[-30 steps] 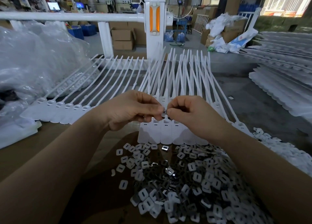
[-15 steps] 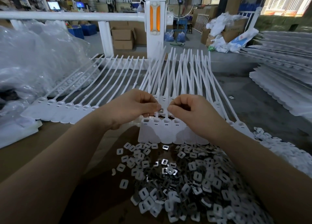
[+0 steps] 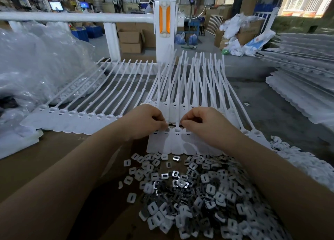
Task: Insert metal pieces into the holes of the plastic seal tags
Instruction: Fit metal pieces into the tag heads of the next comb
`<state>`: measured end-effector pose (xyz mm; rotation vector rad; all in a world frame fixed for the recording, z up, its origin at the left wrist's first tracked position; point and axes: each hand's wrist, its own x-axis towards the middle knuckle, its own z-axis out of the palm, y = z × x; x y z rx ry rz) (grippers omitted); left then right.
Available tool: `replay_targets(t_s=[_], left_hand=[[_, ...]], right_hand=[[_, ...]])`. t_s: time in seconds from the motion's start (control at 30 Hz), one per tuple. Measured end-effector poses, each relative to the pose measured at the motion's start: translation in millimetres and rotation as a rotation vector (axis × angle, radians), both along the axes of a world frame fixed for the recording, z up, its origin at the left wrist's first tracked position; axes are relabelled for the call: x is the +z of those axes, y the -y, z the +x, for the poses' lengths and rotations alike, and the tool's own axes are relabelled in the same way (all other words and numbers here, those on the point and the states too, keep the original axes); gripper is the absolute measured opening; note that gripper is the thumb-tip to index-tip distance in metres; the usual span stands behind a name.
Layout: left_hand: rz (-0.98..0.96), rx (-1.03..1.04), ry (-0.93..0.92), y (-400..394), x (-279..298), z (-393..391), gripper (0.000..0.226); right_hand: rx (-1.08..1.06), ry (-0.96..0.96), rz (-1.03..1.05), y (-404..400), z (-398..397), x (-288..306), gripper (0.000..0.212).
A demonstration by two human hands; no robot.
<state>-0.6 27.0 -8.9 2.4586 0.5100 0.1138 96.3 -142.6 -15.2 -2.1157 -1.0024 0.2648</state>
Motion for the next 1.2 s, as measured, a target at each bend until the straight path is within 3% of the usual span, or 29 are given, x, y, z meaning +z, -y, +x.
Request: replay_targets(t_s=[0.3,0.53,0.67,0.83,1.03,1.2], left_hand=[[-0.030,0.078,-0.007,2.7,-1.6,2.8,0.014],[-0.183,0.107,-0.003,-4.9,1.8,-0.9,0.015],[-0.133,-0.100,0.114,-1.2,9.3,-5.8,0.007],[-0.215,-0.466,0.021,12.6,14.3,-12.3,0.013],[-0.081,-0.523,-0.102,21.3,16.2,-13.4,0.018],[-0.042,-0.526,-0.119,24.3,16.9,-14.1,0.009]], right_hand=[[0.002,0.001,-0.009,0.0,-0.6,1.6,0.012],[0.004,-0.029,0.009,1.1,0.0,3.2,0.010],[0.000,-0.025,0.026,2.1,0.6,3.6,0.010],[0.009,-0.035,0.044,1.8,0.0,4.1,0.013],[0.012,-0.025,0.029,1.7,-0.3,3.3,0.011],[0.012,-0.025,0.031,1.6,-0.1,2.3,0.010]])
